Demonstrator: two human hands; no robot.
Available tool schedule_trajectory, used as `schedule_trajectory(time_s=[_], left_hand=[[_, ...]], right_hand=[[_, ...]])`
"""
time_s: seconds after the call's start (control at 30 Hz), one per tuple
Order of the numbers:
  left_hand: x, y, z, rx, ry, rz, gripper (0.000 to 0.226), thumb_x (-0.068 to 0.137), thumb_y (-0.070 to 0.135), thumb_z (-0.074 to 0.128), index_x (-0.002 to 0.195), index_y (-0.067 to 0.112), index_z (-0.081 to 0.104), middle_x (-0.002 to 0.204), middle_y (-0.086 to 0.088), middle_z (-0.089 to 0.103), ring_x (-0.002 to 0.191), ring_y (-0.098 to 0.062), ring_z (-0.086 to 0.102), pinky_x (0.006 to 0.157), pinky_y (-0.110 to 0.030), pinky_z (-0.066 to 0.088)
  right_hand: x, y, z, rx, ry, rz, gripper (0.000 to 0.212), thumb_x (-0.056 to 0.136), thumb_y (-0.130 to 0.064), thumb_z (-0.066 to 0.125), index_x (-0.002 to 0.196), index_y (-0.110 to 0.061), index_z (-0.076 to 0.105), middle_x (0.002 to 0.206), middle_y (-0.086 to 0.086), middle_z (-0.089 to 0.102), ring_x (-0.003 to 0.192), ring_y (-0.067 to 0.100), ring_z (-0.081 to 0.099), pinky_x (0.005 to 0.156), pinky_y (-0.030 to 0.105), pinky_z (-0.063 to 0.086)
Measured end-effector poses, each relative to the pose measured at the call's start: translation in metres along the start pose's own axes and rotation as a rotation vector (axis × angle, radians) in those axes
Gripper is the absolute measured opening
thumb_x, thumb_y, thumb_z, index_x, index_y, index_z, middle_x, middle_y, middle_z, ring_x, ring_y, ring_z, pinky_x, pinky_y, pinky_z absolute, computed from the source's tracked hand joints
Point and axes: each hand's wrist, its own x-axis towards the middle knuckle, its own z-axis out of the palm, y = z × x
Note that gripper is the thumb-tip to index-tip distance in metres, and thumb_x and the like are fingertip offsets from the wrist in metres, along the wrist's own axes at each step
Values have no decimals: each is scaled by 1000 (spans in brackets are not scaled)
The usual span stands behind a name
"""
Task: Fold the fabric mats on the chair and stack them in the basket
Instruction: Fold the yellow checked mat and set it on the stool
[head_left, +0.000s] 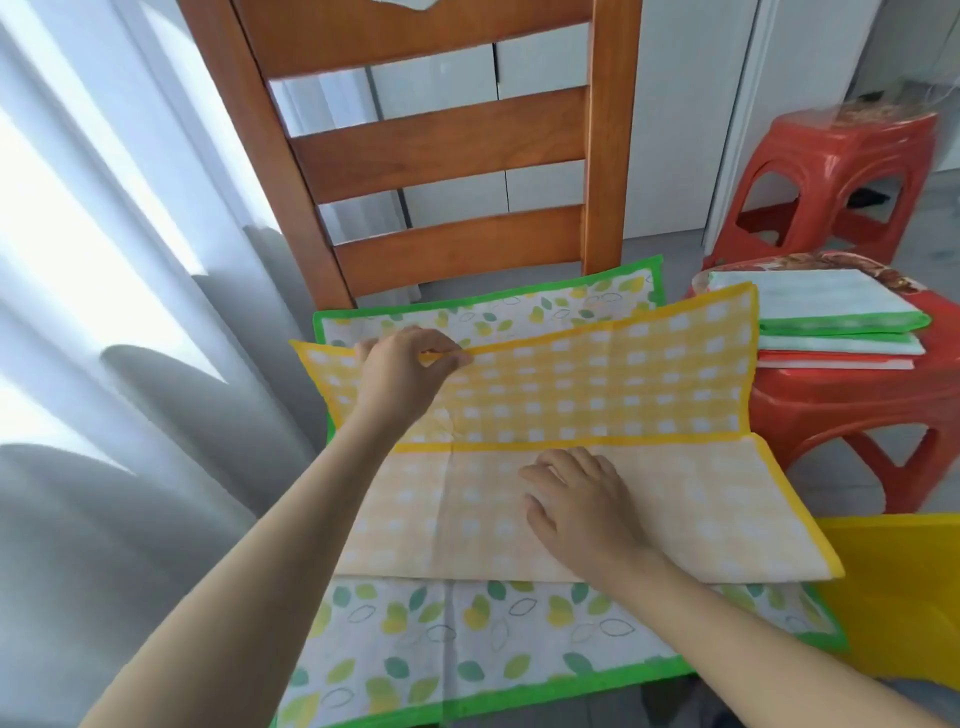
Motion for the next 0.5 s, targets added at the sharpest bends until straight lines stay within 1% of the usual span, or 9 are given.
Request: schedule_trajectory(time_s=[0.03,0.1,0.13,0.2,0.27,0.33,0.5], left_hand=[[-15,2,-8,-12,8,-1,18,83,40,67,86,23,73,99,6,69,98,-15,58,78,-25,14],[-46,3,-19,-21,13,3,16,80,41,69,81,26,74,92,8,69,90,-13,60,78,-24,15],[-61,3,-22,-21,10,-1,15,80,41,70,80,27,75,90,8,69,88,-12,60,78,-23,15],[-88,1,-20,-25,-9,-31,14,78,42,70,80,29,75,90,10,67,90,-10,59,78,-22,15],[-112,-2,-13,-53,-22,-77,13,77,43,71,80,31,76,90,13,65,93,-7,57,81,-22,15],[-133,-5,-3,-87,-43,-116,11,75,42,73,79,32,76,88,15,63,96,-5,56,81,-22,16],[-166,-20,17,-73,-106,-144,5,75,37,74,80,35,75,90,17,61,101,-6,55,83,-23,16]], right_hand=[[1,-5,-8,21,91,-50,25,77,-27,50,92,-21,68,90,-3,65,82,21,59,72,29,38],[2,-16,-29,70,264,-158,21,79,-22,55,95,-18,68,92,-1,65,84,20,55,73,29,40],[1,-20,-39,87,324,-205,20,81,-21,56,96,-17,68,93,-1,65,85,20,54,75,30,42],[-3,-22,-55,108,372,-255,22,86,-23,54,101,-16,68,97,0,65,90,19,53,80,32,42],[-8,-20,-61,101,344,-238,25,88,-28,51,104,-16,67,100,-1,65,95,18,51,83,32,40],[-14,-15,-58,83,272,-202,29,87,-34,50,103,-19,69,99,-3,66,95,16,48,83,29,37],[-32,-5,-37,81,4,-214,31,82,-45,49,86,-26,72,84,-11,65,88,10,44,77,23,31]])
